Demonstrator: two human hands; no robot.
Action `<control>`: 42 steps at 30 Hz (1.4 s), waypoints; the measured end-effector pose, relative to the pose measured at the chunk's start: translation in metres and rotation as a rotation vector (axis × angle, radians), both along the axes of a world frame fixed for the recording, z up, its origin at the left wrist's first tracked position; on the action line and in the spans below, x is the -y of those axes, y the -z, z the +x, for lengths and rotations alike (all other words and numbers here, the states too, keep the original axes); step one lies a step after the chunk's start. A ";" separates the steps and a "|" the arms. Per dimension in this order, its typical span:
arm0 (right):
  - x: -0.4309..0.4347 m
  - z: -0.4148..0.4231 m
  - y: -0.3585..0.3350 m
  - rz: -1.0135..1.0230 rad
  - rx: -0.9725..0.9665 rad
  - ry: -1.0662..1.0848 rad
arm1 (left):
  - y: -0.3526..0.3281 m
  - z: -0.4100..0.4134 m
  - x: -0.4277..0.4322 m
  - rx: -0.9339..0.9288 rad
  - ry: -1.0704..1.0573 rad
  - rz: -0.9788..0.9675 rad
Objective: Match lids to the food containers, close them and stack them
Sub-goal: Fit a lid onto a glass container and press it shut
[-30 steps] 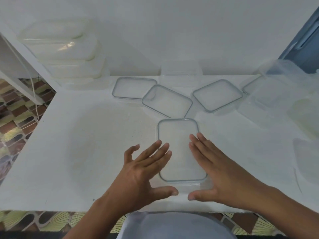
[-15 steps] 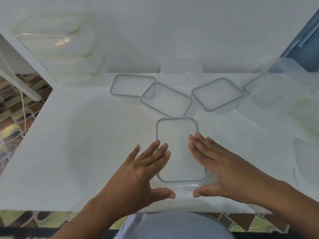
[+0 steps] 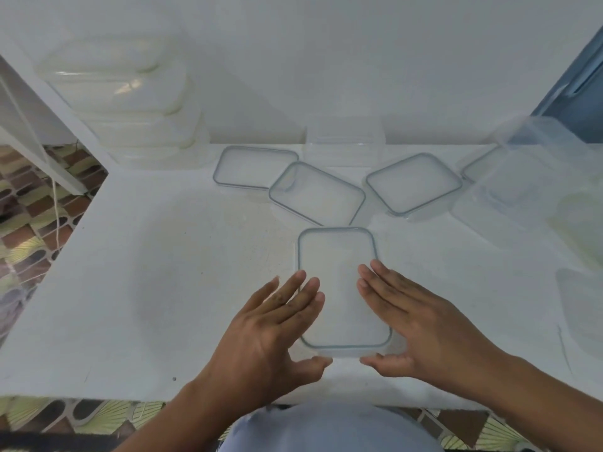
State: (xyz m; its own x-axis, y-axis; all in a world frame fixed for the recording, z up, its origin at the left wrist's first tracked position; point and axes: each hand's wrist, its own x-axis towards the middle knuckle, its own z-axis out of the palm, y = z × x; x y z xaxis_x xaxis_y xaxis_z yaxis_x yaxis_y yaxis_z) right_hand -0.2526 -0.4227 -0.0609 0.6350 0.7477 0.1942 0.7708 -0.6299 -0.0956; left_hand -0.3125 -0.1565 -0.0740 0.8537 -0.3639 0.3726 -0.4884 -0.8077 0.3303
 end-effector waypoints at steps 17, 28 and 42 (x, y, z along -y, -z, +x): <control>-0.028 -0.022 0.002 0.276 0.031 -0.220 | -0.030 0.034 -0.078 -0.137 0.006 0.193; -0.036 0.002 -0.002 0.789 -0.533 0.781 | -0.023 -0.003 -0.014 -0.555 -0.824 -0.694; -0.067 0.042 -0.027 0.731 -0.655 0.783 | -0.054 0.033 -0.026 -0.356 -0.861 -0.744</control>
State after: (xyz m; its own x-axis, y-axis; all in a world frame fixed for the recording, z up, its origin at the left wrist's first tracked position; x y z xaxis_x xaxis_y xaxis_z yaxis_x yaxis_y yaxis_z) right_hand -0.2103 -0.3553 -0.0342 0.9931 -0.0221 -0.1154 -0.1093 -0.5343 -0.8382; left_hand -0.2794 -0.1301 -0.0205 0.8097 0.5840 -0.0575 0.3340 -0.3781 0.8634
